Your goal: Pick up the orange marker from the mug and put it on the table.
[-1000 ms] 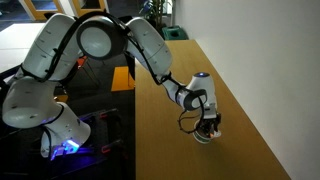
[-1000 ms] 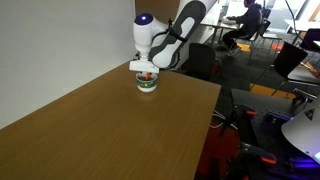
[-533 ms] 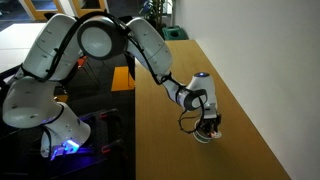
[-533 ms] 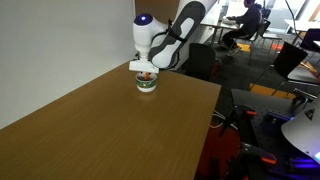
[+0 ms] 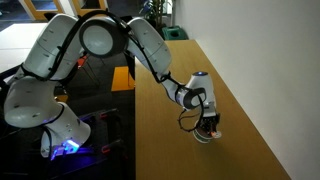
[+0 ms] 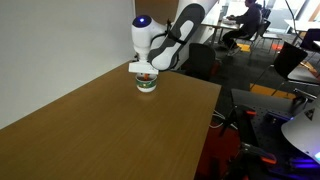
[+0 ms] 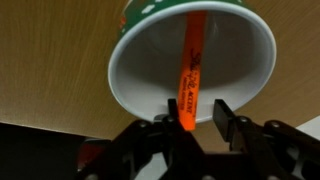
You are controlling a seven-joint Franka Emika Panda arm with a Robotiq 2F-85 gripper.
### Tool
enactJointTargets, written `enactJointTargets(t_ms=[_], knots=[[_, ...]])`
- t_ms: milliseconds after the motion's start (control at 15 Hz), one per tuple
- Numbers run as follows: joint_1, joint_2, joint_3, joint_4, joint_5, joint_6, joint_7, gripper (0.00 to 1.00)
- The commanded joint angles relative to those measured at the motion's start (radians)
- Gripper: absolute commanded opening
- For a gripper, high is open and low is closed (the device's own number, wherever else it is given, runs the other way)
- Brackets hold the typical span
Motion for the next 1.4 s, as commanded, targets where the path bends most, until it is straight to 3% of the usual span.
enactJointTargets(t_ms=[0, 333, 533, 667, 733, 867, 933, 1333], knots=[[0.044, -0.002, -0.04, -0.025, 0.011, 0.028, -0.009, 0.36], [0.058, 0.006, -0.054, -0.028, 0.013, 0.021, -0.01, 0.29], [0.054, 0.02, -0.055, -0.02, 0.017, 0.013, -0.013, 0.35], [0.054, 0.03, -0.057, -0.014, 0.018, 0.009, -0.013, 0.34], [0.056, 0.034, -0.059, -0.014, 0.018, 0.008, -0.013, 0.1], [0.064, 0.037, -0.065, -0.017, 0.014, 0.013, -0.011, 0.08], [0.068, 0.035, -0.068, -0.02, 0.013, 0.015, -0.01, 0.02], [0.123, 0.008, -0.107, -0.052, -0.004, 0.039, 0.0, 0.05]])
